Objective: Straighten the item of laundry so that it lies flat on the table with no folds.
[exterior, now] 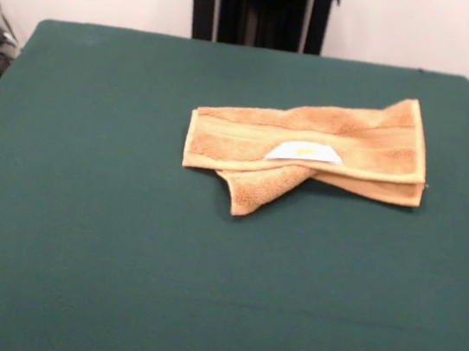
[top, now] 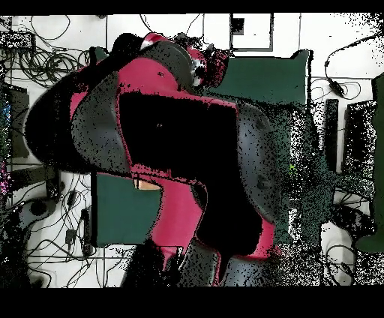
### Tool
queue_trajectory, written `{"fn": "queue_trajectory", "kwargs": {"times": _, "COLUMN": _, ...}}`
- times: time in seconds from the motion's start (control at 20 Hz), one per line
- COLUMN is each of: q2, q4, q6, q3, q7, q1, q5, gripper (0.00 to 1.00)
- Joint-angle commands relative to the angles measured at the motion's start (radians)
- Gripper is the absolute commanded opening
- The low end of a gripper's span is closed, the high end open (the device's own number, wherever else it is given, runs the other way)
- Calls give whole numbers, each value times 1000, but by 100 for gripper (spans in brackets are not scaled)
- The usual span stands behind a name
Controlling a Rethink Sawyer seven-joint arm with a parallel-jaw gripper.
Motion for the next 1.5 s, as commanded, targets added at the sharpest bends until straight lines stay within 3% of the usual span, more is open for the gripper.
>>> {"fn": "queue_trajectory", "kwargs": {"times": 0.05, "q2": 69, "q4": 15, "q6": 189, "q3": 43, "q7": 121, "q1": -13, "q5": 2, "gripper": 100}}
{"fn": "queue_trajectory", "kwargs": {"times": 0.45, "q2": 72, "q4": -8, "q6": 283, "q3": 76, "q7": 140, "q1": -45, "q5": 48, "gripper": 100}}
{"fn": "queue_trajectory", "kwargs": {"times": 0.85, "q2": 86, "q4": 16, "q6": 235, "q3": 87, "q7": 125, "q1": -66, "q5": 42, "gripper": 100}}
{"fn": "queue_trajectory", "kwargs": {"times": 1.5, "q2": 129, "q4": 111, "q6": 11, "q3": 93, "q7": 208, "q1": -61, "q5": 29, "gripper": 100}}
